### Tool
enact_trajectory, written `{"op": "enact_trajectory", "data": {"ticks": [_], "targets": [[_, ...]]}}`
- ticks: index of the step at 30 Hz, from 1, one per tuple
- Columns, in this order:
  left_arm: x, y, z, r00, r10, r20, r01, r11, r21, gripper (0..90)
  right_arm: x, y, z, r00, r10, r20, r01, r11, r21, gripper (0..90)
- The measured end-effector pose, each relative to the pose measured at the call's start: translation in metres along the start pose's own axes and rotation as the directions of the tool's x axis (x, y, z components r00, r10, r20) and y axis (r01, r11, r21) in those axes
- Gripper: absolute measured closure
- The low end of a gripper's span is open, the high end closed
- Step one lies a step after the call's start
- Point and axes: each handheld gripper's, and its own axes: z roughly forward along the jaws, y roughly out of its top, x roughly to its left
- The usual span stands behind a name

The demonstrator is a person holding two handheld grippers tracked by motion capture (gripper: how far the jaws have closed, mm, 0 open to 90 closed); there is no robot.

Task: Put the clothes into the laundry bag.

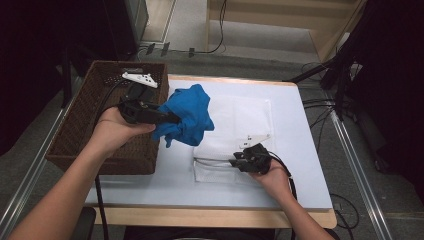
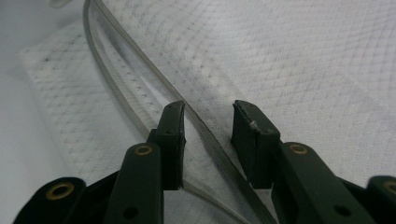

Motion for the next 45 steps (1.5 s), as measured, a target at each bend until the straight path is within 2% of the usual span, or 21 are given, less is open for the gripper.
{"op": "enact_trajectory", "data": {"ticks": [3,6,11,15,19,22,26,32,45], "targets": [[0.0,-0.001,0.001,1.0,-0.001,0.005,0.001,1.0,-0.003,71.3,-0.001,-0.002,0.005,0.9999,-0.016,-0.003,0.016,1.0,0.004,65.0],[0.001,-0.002,0.003,0.9999,-0.009,0.009,0.009,0.9999,-0.005,71.3,-0.001,-0.003,0.008,0.9991,-0.038,0.016,0.038,0.999,-0.025,66.5],[0.001,-0.004,0.005,0.9998,-0.013,0.017,0.013,0.9999,-0.001,71.3,0.0,-0.004,0.011,0.9975,-0.06,0.037,0.062,0.997,-0.054,76.3],[0.0,-0.006,0.006,0.9997,-0.012,0.02,0.012,0.9999,0.002,71.3,-0.003,-0.003,0.013,0.9987,-0.028,0.042,0.03,0.998,-0.061,88.4],[-0.001,-0.007,0.007,0.9996,-0.013,0.026,0.013,0.9999,-0.001,71.3,-0.008,-0.001,0.013,0.9993,0.034,0.015,-0.033,0.998,-0.054,89.8],[-0.003,-0.008,0.006,0.9995,-0.01,0.03,0.01,0.9999,-0.004,71.3,-0.008,0.002,0.011,0.9986,0.053,0.011,-0.052,0.998,-0.04,90.0],[-0.01,-0.008,0.003,0.9992,0.005,0.039,-0.004,0.9999,-0.014,71.3,-0.01,0.004,0.003,0.9971,0.076,0.008,-0.075,0.994,-0.078,90.0],[-0.025,-0.01,0.005,0.9974,0.034,0.063,-0.032,0.9992,-0.025,71.3,-0.011,0.01,-0.007,0.9969,0.078,0.005,-0.077,0.992,-0.097,90.0],[-0.052,-0.024,0.015,0.9905,0.061,0.123,-0.058,0.998,-0.026,71.3,-0.014,0.019,-0.024,0.9942,0.105,-0.022,-0.107,0.987,-0.117,90.0]]}}
